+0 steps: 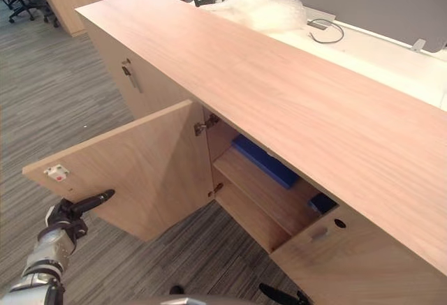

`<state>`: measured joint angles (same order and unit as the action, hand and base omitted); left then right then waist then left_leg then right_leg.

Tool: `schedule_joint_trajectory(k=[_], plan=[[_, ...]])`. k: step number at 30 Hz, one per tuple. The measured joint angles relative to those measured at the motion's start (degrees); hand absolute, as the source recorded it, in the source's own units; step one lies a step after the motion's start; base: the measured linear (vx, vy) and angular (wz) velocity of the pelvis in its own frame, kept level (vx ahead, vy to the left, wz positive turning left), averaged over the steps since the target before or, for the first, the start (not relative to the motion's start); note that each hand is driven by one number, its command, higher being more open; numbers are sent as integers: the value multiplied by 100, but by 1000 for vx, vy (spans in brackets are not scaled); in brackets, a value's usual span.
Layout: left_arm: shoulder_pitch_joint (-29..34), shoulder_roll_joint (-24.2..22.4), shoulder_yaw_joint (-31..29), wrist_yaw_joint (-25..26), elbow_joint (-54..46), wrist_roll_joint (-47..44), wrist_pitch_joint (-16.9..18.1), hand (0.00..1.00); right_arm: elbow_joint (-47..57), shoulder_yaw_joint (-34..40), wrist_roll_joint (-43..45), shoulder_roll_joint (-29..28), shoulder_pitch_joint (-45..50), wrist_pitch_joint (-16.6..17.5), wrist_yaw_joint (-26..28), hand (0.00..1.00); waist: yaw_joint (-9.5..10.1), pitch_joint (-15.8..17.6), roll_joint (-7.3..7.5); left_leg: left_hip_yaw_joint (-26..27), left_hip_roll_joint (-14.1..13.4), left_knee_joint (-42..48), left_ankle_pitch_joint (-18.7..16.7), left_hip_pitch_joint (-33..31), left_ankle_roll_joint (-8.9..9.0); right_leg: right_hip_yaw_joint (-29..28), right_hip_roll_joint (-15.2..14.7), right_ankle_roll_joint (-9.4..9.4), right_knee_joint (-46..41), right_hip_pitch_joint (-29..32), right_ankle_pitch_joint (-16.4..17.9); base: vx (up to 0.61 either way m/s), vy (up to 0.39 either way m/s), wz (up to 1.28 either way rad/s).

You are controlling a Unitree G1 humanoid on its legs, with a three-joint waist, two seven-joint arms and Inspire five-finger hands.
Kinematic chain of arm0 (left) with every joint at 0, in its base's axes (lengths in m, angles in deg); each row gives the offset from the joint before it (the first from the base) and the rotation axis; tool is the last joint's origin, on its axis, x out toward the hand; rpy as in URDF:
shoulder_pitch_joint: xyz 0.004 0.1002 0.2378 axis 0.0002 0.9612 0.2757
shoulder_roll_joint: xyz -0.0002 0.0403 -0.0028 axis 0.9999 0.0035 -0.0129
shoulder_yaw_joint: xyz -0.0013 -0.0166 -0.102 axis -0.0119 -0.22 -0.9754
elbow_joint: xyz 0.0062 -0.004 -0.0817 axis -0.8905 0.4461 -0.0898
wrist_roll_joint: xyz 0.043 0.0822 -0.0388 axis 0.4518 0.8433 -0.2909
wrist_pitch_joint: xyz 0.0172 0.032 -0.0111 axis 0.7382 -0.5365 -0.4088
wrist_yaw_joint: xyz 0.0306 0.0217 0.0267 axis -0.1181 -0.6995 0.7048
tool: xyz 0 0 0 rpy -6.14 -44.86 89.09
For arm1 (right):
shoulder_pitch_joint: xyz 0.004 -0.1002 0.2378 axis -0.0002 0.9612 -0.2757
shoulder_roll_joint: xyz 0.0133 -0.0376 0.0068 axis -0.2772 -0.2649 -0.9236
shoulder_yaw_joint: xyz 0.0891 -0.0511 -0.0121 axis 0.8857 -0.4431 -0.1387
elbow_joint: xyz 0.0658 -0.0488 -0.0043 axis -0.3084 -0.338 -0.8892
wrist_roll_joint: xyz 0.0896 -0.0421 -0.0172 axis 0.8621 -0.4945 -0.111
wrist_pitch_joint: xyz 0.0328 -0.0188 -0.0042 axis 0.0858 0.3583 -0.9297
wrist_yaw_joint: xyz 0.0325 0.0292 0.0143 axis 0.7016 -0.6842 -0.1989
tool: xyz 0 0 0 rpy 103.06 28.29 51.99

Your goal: Walk over to the cabinet, pick up the folder, carry it to the office cabinet, place the folder inside the office cabinet, then close the office cabinet door

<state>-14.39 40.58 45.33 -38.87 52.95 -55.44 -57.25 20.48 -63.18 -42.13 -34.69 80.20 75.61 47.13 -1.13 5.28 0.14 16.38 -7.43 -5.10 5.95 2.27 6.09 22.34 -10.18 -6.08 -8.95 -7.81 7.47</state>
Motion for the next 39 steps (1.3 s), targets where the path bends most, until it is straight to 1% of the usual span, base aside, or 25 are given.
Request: schedule_joint_trajectory(k=[5,8,11,12,13,14,15,16,17,18,19,20,21,22,23,24,25,26,27,29,31,33,35,37,39], plan=[[-63,3,148,231,-188,-104,-17,100,-1,-1,192,0,42,10,-12,100,29,-8,-29,-2,-93,1,73,-68,84,-20,55,16,-8,95,-11,-39,-30,-4],[231,2,535,271,-892,-151,-13,100,20,-5,197,16,103,66,-10,100,78,7,-65,-37,-141,0,124,-114,79,10,84,16,-20,107,-10,-72,-30,11],[612,-151,844,651,-1696,545,-13,100,32,-9,197,22,118,109,-7,100,83,19,-115,-152,-149,-4,164,-231,45,88,81,16,-78,178,-10,-96,-8,20],[850,-200,1098,916,-2122,1184,-13,100,43,-7,195,23,121,140,-16,100,95,30,-135,-219,-135,-22,200,-338,1,127,71,15,-105,240,-9,-150,18,34],[1178,-125,1533,1086,-2549,1728,-13,100,44,-5,191,25,128,169,-34,100,128,38,-148,-290,-110,-28,248,-434,-38,162,54,13,-119,294,-8,-135,21,32],[1343,-26,1746,1091,-2743,2012,-12,100,43,-2,186,26,138,180,-42,100,153,43,-156,-315,-95,-29,267,-472,-51,175,42,13,-114,305,-8,-142,26,28],[1631,186,2210,1083,-3095,2620,-11,100,31,6,176,41,162,188,-62,100,238,47,-173,-346,-57,-31,291,-514,-79,203,16,6,-80,300,-8,-147,34,20],[1946,394,2683,1071,-3501,3035,-9,100,12,67,176,75,173,195,-74,100,340,41,-200,-367,-4,-33,307,-542,-105,211,-14,-32,19,273,-2,-191,44,16],[2076,469,2885,1040,-3675,3202,2,100,4,90,173,89,171,202,-77,100,384,40,-211,-391,30,-34,294,-560,-96,213,-34,-71,77,260,14,-214,46,16],[2334,558,3239,903,-4009,3468,56,100,0,126,168,117,158,221,-84,100,402,23,-261,-444,101,-34,323,-648,-145,234,-79,-160,179,263,76,-195,42,30],[2522,571,3640,636,-4225,3693,208,100,-17,106,165,181,163,232,-87,100,385,1,-332,-448,132,-27,322,-739,-138,319,-105,-187,245,287,52,-169,48,35],[2617,560,3832,459,-4308,3812,346,100,-40,90,163,183,168,229,-94,100,373,-19,-348,-429,166,-5,300,-761,-111,361,-165,-223,265,298,20,-146,121,25],[2790,525,4252,117,-4464,4058,664,100,-129,25,159,219,157,248,-113,100,362,-28,-341,-427,241,310,339,-767,-310,383,-313,-293,267,300,-39,-89,130,3],[2875,479,4439,-9,-4574,4140,784,100,-135,-70,162,247,152,245,-113,100,333,-28,-342,-468,267,363,219,-727,-382,369,-354,-328,269,300,-59,-42,153,-4],[2957,362,4782,-151,-4773,4594,1118,100,-137,-187,148,272,139,248,-121,100,261,-51,-367,-450,319,59,235,-628,-391,315,-372,-381,313,326,-94,2,126,-7],[2983,183,5086,-207,-4973,5091,1421,100,-138,-251,123,267,106,251,-144,100,176,-52,-320,-426,369,-41,293,-653,-396,242,-378,-376,407,374,-96,-22,128,-9],[3009,98,5193,-209,-5070,5293,1549,100,-139,-289,111,249,79,253,-153,100,146,-40,-274,-397,382,-41,290,-663,-406,228,-383,-372,460,377,-99,-29,119,-19],[3058,-42,5302,-213,-5291,5606,1795,100,-137,-320,36,165,63,264,-158,100,75,-76,-139,-330,403,-41,279,-694,-427,209,-390,-368,555,395,-102,-2,72,-26],[3070,-67,5301,-206,-5501,5834,2044,100,-140,-354,-119,90,90,277,-162,100,20,-130,-52,-284,421,-41,264,-693,-449,199,-383,-361,623,390,-106,18,53,-22],[3044,-34,5237,-28,-5818,6040,2299,100,-148,-534,-284,53,134,337,-186,100,-65,-178,19,-302,467,-41,256,-676,-460,172,-389,-314,656,348,-137,35,13,2],[2993,-42,5161,139,-5919,6100,2339,100,-148,-639,-377,111,116,372,-184,100,-74,-191,-25,-321,490,-42,255,-677,-460,134,-388,-278,657,347,-161,7,-2,9],[3015,-68,4966,311,-5921,6152,2352,100,-148,-992,-535,256,86,409,-175,100,-76,-250,-127,-353,495,-43,255,-676,-461,145,-379,-273,658,328,-163,16,-22,9],[3026,-63,4960,378,-5919,6169,2352,100,-149,-1194,-589,350,76,434,-174,100,-87,-271,-185,-438,498,-43,255,-675,-460,228,-371,-250,657,281,-178,43,-62,21],[3048,-77,4966,385,-5906,6294,2353,100,-158,-1304,-738,392,67,438,-175,100,-81,-301,-192,-486,497,-43,243,-665,-440,259,-365,-188,627,258,-269,56,-65,17],[3058,-137,4992,385,-5780,6352,2370,100,-242,-1467,-761,438,-54,438,-180,100,-79,-307,-187,-483,464,-42,242,-656,-423,261,-340,-234,623,258,-318,67,-64,-2]])
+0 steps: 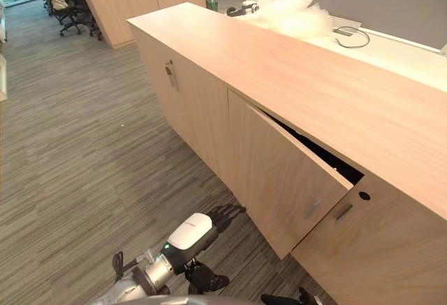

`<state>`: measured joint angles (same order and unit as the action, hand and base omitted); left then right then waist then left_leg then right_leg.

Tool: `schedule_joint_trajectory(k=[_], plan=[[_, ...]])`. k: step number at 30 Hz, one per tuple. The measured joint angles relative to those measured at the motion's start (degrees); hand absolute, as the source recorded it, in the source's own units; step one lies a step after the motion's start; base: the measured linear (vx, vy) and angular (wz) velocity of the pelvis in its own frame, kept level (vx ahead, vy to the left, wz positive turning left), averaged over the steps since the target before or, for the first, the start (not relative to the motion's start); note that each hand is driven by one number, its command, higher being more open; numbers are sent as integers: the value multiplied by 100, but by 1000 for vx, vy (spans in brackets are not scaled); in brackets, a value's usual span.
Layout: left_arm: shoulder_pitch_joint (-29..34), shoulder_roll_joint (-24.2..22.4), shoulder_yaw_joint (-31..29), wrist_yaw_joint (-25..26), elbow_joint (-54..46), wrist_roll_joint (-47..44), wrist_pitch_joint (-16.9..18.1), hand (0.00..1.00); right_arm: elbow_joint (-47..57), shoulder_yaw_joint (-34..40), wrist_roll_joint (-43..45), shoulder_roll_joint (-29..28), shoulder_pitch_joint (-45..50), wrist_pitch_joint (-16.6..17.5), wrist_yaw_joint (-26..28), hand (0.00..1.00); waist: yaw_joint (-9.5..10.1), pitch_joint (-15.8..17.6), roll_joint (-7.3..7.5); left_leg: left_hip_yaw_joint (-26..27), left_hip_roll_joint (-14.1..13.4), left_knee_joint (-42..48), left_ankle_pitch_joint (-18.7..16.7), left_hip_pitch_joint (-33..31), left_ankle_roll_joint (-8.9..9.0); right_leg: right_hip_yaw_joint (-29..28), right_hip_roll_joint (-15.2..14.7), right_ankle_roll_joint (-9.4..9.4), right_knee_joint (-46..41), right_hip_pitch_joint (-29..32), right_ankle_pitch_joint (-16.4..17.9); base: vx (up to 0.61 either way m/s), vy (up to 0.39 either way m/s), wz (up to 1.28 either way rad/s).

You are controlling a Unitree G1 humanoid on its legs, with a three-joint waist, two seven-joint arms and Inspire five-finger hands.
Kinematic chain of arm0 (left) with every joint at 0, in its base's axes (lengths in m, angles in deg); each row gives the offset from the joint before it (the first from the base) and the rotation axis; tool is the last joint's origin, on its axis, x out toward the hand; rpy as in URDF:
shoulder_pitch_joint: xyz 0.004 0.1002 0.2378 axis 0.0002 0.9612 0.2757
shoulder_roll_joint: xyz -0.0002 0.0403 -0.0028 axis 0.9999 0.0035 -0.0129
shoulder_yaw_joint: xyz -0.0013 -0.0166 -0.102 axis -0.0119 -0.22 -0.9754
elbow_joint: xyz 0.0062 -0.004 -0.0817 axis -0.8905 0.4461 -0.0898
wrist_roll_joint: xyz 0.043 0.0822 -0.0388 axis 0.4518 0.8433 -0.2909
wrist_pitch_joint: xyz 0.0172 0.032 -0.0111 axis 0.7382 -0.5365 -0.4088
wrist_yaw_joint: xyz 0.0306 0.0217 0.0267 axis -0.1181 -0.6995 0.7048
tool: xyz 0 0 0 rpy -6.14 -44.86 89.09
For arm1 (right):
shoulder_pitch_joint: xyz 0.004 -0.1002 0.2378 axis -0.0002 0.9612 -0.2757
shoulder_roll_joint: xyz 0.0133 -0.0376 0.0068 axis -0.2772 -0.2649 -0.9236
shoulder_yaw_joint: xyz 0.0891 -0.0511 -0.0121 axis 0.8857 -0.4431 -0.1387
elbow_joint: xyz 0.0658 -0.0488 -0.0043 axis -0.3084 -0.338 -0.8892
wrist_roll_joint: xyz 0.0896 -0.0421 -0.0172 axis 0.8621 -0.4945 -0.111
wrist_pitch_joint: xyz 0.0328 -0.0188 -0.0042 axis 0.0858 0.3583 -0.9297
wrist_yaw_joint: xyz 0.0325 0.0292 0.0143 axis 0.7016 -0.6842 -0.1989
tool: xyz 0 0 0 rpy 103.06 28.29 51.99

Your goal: Walk over to the cabinet, pick up the folder, carry it to the office cabinet, place the folder inside the office cabinet, then close the office cabinet door

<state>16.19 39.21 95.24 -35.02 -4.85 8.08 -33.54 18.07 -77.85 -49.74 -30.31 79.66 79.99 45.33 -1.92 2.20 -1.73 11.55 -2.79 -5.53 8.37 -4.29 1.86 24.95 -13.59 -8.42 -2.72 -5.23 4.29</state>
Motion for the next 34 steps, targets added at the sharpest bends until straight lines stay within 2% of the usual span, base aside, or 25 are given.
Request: schedule_joint_trajectory(k=[2,5,7,10,12,13,14,15,17,18,19,20,21,23,24,25,26,27,29,31,34], plan=[[-59,-310,15,-1,522,-1,57,100,-2,-103,0,1,-75,-2,-46,100,-1,-8,16,33,-58,0,-20,20,30,-18,56,-6,7,-6,-1,104,-87,-11],[-241,-894,-156,-29,1849,-202,-63,100,0,-174,7,-64,-130,-5,-109,100,-16,-8,113,136,-163,3,-73,173,106,-66,154,77,-1,-111,48,87,-71,-17],[-339,-1445,-681,-186,3017,-1078,-584,100,27,-172,30,-146,-182,-4,-115,100,-23,-34,225,360,-325,43,-147,328,210,-270,266,151,-37,-98,92,57,-53,-48],[-567,-1588,-1241,-467,3912,-1972,-1043,100,127,-160,41,-214,-186,-5,-102,100,-45,4,337,543,-548,229,-253,383,345,-500,429,221,-6,-90,131,11,-72,-51],[-772,-1684,-1931,-404,4647,-3034,-1304,100,111,-7,129,-302,-195,-11,-89,100,-49,111,438,642,-970,1230,-667,129,439,-734,660,372,40,-147,168,-43,-160,-58],[-807,-1721,-2113,-319,4787,-3281,-1368,100,102,89,183,-335,-192,-16,-89,100,-45,131,435,632,-1080,1590,-778,15,409,-816,737,410,43,-150,185,-76,-226,-64],[-864,-1751,-2341,-149,4985,-3690,-1486,100,54,187,285,-365,-167,-34,-104,100,-31,159,436,517,-1313,2313,-911,-246,270,-985,875,497,11,-153,203,-71,-192,-71],[-913,-1794,-2449,-41,5075,-3960,-1520,100,-14,214,296,-360,-166,-79,-122,100,-10,201,391,106,-1462,2927,-938,-467,223,-1189,1009,577,-53,-152,237,-82,-224,-73],[-966,-1838,-2465,5,5104,-4134,-1519,100,-40,294,318,-284,-151,-145,-156,100,22,265,237,-601,-1536,3539,-919,-692,203,-1419,1152,665,-100,-152,253,-38,-89,-76],[-1052,-1941,-2483,-12,5189,-4419,-1502,100,-134,300,395,-179,-148,-173,-217,100,36,351,132,-1120,-1481,4049,-978,-876,238,-1704,1199,782,-140,-163,288,-4,-14,-84],[-1118,-1997,-2499,-22,5270,-4545,-1498,100,-160,317,452,-140,-152,-201,-230,100,45,385,86,-1329,-1326,4192,-1255,-900,368,-1812,1180,792,-172,-159,292,29,62,-85],[-1194,-2076,-2514,-56,5350,-4748,-1499,100,-194,403,498,-111,-173,-221,-240,100,45,433,37,-1654,-933,4270,-1725,-908,439,-1969,1122,810,-236,-107,304,58,148,-101],[-1221,-2150,-2567,-268,5377,-5301,-1499,100,-255,583,519,-124,-238,-236,-222,100,70,461,-11,-2271,-118,3974,-2193,-885,620,-2281,1047,785,-332,32,288,61,181,-106],[-1222,-2199,-2643,-465,5387,-5634,-1502,100,-247,591,526,-90,-245,-229,-174,100,106,492,-70,-2726,390,3067,-2157,-742,608,-2556,1084,693,-385,101,271,98,210,-106],[-1225,-2198,-2745,-679,5504,-5928,-1502,100,-236,594,538,-76,-243,-229,-109,100,186,521,-119,-2771,435,2786,-1733,-567,76,-2789,1192,610,-387,67,280,158,206,-97],[-1298,-2156,-2908,-823,5674,-6119,-1506,100,-212,625,542,-207,-208,-228,-99,100,161,501,39,-2634,462,2668,-1720,-460,81,-2862,1143,556,-370,47,275,140,144,-71],[-1315,-2154,-3009,-867,5737,-6190,-1507,100,-206,649,542,-262,-190,-222,-98,100,147,472,126,-2590,487,2614,-1715,-429,68,-2896,1095,534,-349,43,291,132,100,-40],[-1341,-2130,-3189,-978,5864,-6431,-1511,100,-181,689,568,-351,-117,-201,-80,100,160,385,266,-2483,521,2411,-1662,-346,-12,-2976,1010,527,-315,67,294,121,80,-32],[-1342,-2036,-3318,-1069,6120,-6652,-1509,100,-103,689,773,-443,-27,-156,-35,100,160,291,411,-2304,582,1759,-1410,25,-101,-3061,846,493,-201,26,273,124,43,-37],[-1343,-2012,-3369,-1103,6353,-6730,-1520,100,-109,693,949,-435,35,-108,34,100,133,262,408,-2256,614,1237,-1190,391,-155,-3094,756,489,-151,-87,272,93,-3,-19],[-1214,-2031,-3395,-1186,6555,-6752,-1540,100,-122,696,946,-362,113,-90,104,100,135,220,297,-2241,603,951,-1130,699,-174,-3065,739,476,-95,-270,280,54,2,-4]])
